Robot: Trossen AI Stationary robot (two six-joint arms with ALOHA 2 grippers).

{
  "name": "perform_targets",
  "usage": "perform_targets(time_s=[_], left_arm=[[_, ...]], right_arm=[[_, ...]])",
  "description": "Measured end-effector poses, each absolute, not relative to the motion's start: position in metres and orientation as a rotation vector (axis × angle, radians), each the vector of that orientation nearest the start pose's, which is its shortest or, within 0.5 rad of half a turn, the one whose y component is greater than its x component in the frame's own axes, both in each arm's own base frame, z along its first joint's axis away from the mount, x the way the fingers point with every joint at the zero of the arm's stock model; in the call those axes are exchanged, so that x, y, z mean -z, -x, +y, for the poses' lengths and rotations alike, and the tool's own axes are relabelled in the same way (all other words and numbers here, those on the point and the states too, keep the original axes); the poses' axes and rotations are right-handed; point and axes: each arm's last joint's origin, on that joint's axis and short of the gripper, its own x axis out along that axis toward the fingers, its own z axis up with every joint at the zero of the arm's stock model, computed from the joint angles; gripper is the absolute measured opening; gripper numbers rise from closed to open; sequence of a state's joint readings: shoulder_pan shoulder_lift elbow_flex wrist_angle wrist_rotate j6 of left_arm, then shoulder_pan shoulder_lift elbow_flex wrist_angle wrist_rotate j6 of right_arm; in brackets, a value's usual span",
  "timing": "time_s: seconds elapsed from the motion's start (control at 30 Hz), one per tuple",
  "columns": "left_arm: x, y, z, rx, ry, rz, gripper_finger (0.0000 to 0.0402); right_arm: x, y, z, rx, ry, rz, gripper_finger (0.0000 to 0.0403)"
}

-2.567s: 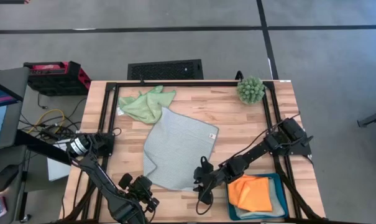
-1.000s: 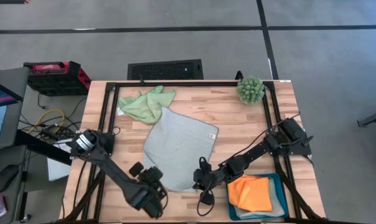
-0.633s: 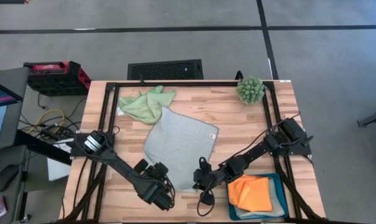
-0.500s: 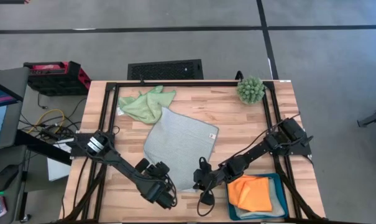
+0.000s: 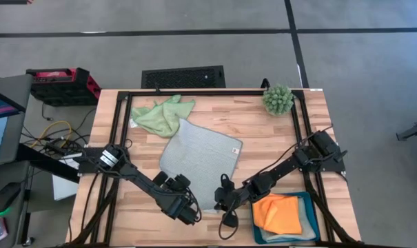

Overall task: Fold microfiber towels
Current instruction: Fold the gray towel

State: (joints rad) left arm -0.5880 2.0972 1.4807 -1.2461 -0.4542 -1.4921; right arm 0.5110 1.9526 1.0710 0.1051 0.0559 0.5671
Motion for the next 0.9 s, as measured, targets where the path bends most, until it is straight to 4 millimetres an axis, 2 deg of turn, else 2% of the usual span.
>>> perform_targets(time_s=[0.13, 0.4, 0.67, 0.77, 0.9], left_arm=[[-0.149, -0.307, -0.189, -0.993, 0.263, 1.202, 0.0116], [-0.136, -0.298, -0.183, -1.048, 0.274, 1.221, 0.0116], [-0.135, -0.3, -0.183, -0.995, 0.237, 1.24, 0.0116], [-0.135, -0.301, -0.182, -0.984, 0.226, 1.259, 0.0104], [-0.135, -0.302, -0.18, -0.982, 0.222, 1.266, 0.0066]], right_arm=[[-0.13, -0.34, 0.19, -0.216, -0.314, 0.849, 0.0007], [-0.13, -0.339, 0.191, -0.221, -0.314, 0.851, 0.0007], [-0.13, -0.339, 0.191, -0.22, -0.314, 0.85, 0.0007], [-0.13, -0.339, 0.191, -0.22, -0.314, 0.85, 0.0007], [-0.13, -0.339, 0.191, -0.22, -0.314, 0.85, 0.0008]])
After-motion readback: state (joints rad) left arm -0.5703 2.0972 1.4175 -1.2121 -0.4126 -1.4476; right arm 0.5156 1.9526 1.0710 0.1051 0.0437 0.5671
